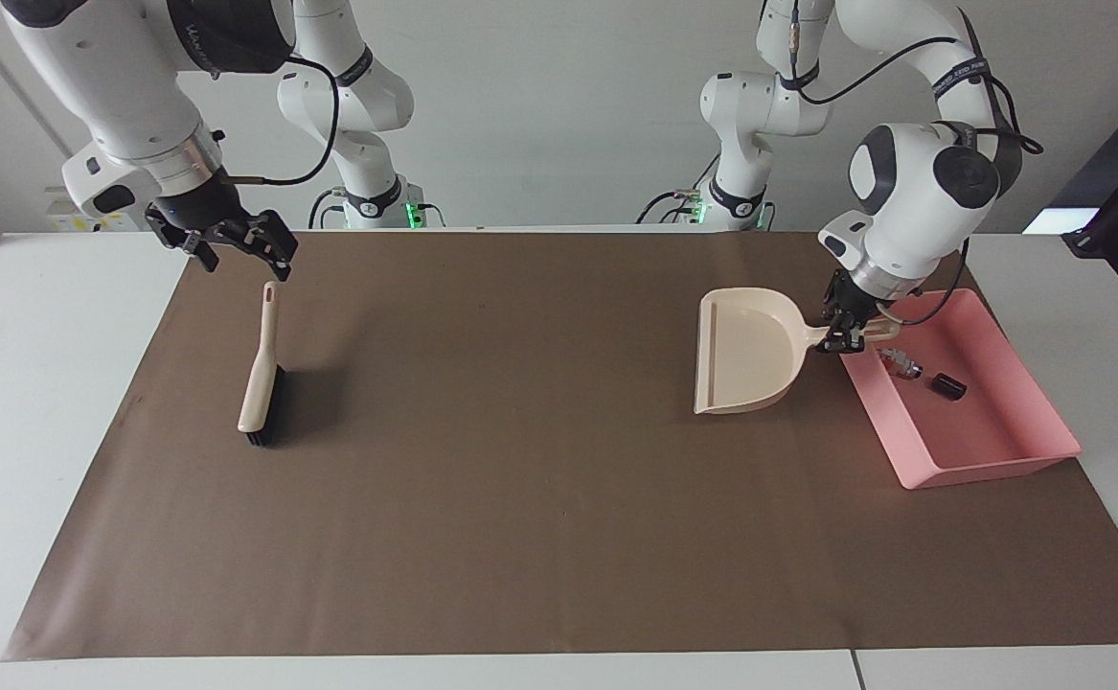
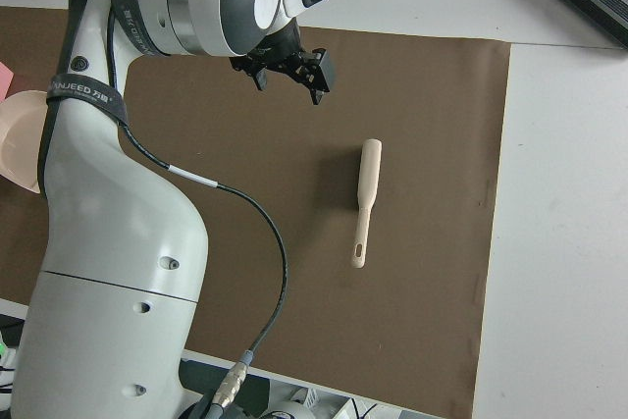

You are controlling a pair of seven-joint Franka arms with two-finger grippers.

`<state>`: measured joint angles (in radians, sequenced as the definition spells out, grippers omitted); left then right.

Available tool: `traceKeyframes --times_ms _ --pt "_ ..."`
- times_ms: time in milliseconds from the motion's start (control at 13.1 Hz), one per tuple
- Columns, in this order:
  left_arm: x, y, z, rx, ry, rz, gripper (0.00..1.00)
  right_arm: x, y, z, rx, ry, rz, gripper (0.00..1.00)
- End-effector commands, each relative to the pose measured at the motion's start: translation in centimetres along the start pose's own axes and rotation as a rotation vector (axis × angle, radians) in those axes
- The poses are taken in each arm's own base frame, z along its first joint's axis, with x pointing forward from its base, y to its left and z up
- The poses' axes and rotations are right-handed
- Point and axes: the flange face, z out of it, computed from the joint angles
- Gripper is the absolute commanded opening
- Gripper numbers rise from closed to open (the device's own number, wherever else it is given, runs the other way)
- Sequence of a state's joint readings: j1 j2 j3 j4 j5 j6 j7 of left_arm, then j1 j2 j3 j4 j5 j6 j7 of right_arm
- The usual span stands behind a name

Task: Clean e-waste and dump in bin
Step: 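Lower the dustpan onto the table beside the bin with the left gripper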

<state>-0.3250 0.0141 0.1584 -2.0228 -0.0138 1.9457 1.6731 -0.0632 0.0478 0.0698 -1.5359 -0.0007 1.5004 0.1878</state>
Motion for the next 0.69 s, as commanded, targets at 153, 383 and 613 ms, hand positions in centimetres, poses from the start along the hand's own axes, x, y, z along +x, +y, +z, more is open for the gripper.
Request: traceKeyframes --times_ms 153,383,613 --pt "2.5 0.2 4.1 0.030 -0.055 -0.034 0.00 -0.7 -0.2 0.7 0.013 -0.010 -0.013 1.00" --pt "3.3 -0.5 6.5 0.040 -0.062 -0.053 0.00 -1.6 0.3 1.9 0.012 -0.030 -0.005 1.00" --pt "4.7 -0.2 8.4 0.054 -0.064 -0.079 0.00 -1.5 0.1 1.4 0.018 -0.009 -0.011 1.00"
